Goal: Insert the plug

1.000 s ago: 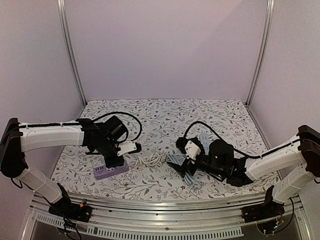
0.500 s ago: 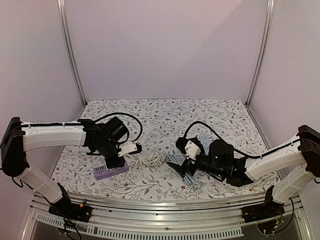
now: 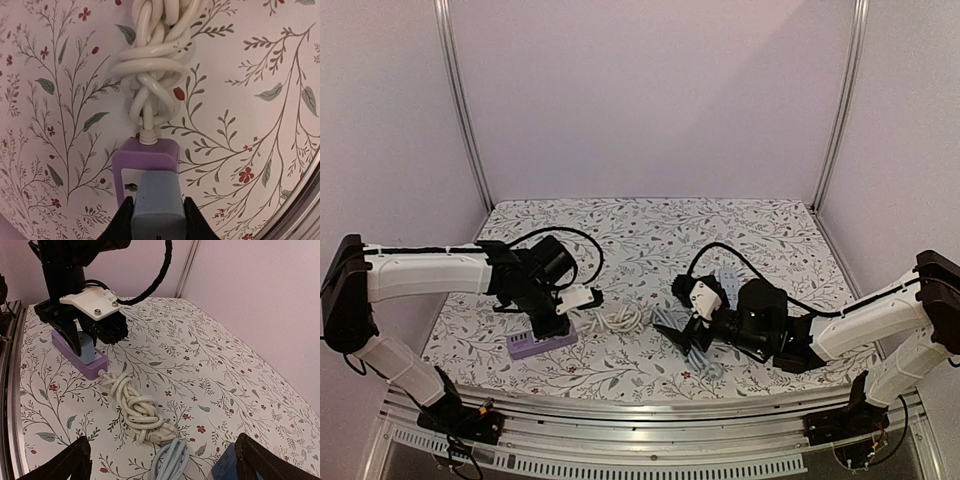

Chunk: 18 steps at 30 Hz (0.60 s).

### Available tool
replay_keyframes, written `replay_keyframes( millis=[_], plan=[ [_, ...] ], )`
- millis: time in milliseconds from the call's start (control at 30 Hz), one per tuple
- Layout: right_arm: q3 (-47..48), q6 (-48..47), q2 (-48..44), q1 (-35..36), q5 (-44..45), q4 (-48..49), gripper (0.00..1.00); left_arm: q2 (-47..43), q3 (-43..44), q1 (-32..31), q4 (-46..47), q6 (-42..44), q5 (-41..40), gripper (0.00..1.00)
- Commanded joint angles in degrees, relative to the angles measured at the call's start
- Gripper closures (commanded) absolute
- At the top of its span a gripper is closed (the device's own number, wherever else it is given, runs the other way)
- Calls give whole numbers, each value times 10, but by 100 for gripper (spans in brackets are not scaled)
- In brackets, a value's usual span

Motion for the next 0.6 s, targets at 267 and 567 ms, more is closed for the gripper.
replay_keyframes(
  millis=[267,567],
  plan=[
    [0,7,0,-4,-7,3,1,34,-9,36,9,-9,39,100],
    [-2,9,-4,-4,-11,1,1,60,-10,42,12,-11,47,100]
  ],
)
